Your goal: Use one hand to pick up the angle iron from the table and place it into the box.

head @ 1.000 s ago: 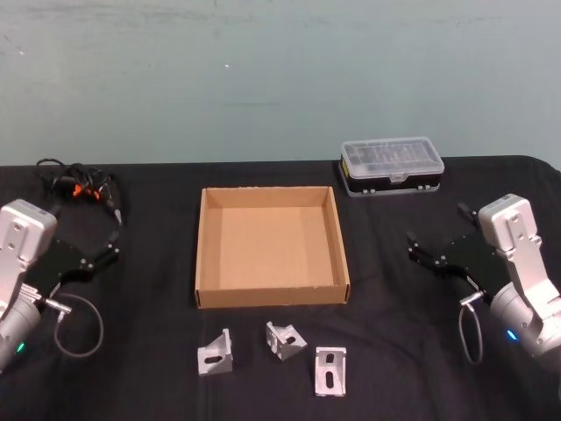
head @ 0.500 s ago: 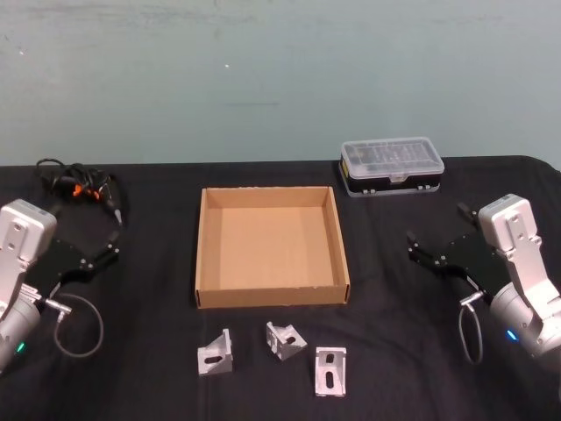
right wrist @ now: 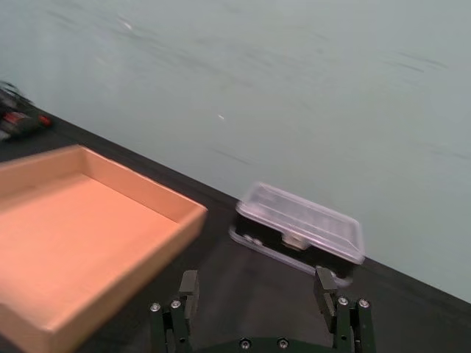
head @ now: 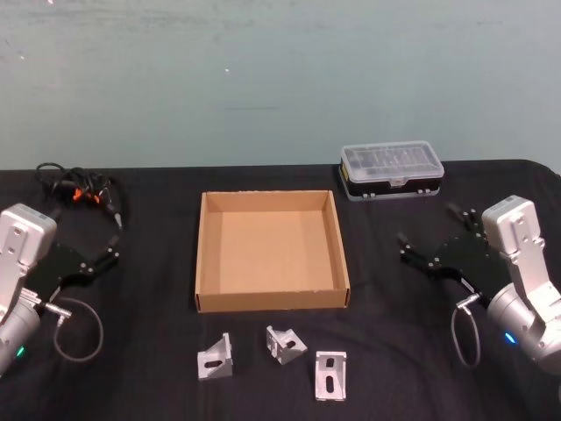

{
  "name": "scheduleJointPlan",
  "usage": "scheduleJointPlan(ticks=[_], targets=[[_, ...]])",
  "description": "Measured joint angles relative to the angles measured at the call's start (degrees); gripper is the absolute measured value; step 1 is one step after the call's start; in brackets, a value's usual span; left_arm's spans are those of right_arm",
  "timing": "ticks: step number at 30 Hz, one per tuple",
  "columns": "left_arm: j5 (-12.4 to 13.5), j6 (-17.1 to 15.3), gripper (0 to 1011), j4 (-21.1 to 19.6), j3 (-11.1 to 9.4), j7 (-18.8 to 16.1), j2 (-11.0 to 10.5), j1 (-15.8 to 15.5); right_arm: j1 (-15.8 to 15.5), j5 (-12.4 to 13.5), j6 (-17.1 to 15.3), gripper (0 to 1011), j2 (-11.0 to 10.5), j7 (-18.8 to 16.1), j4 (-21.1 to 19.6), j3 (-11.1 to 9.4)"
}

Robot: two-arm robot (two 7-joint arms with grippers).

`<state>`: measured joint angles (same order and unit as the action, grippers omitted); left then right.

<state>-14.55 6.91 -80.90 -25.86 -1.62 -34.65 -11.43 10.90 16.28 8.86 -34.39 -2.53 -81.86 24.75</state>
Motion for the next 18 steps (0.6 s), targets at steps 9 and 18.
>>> scheduleJointPlan(ticks=[9,18], targets=[[0.00,0.00,1000,0.00,0.00,0.00,0.00,0.00,-1.83,7.33,-0.07,1003,-3.64,-12.99,-5.75,-1.52],[0.00,0.00,1000,0.00,0.00,0.00,0.00,0.00,-1.82,11.90,-1.70,1003,-9.92,-30.66,-9.81,0.06]])
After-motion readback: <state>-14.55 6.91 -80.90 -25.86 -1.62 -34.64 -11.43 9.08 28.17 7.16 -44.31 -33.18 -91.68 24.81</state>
